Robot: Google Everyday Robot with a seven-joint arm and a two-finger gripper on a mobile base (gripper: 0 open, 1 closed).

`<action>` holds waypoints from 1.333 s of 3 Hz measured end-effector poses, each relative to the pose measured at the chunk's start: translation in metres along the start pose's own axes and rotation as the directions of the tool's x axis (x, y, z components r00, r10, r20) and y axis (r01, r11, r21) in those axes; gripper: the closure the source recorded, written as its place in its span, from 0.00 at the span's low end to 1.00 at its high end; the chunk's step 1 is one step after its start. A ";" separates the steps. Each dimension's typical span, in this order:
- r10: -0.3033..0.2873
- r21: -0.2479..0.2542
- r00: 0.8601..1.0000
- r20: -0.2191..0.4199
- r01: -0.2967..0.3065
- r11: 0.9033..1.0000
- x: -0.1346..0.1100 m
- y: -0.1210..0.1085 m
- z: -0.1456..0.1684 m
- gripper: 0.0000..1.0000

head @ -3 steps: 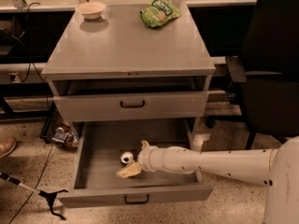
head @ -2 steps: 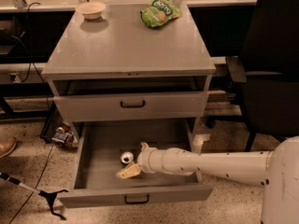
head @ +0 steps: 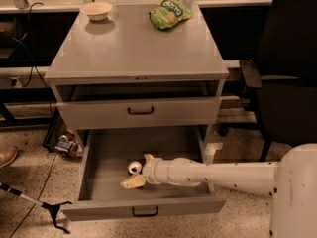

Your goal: Pick green can from middle drawer and place on counter

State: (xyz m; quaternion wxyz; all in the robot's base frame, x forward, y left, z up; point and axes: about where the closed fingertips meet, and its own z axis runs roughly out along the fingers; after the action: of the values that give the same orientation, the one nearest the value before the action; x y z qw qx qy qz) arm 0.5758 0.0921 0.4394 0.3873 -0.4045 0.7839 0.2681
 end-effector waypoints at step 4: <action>-0.026 -0.027 0.992 0.122 0.029 0.999 -0.033 -0.002 -0.064 1.00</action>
Offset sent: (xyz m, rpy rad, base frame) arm -0.0035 0.0132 -0.0075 0.0445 0.0081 0.0065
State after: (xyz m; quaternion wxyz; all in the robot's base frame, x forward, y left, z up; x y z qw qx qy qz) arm 0.5645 0.0585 0.5017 0.4322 -0.4037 0.7493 0.2979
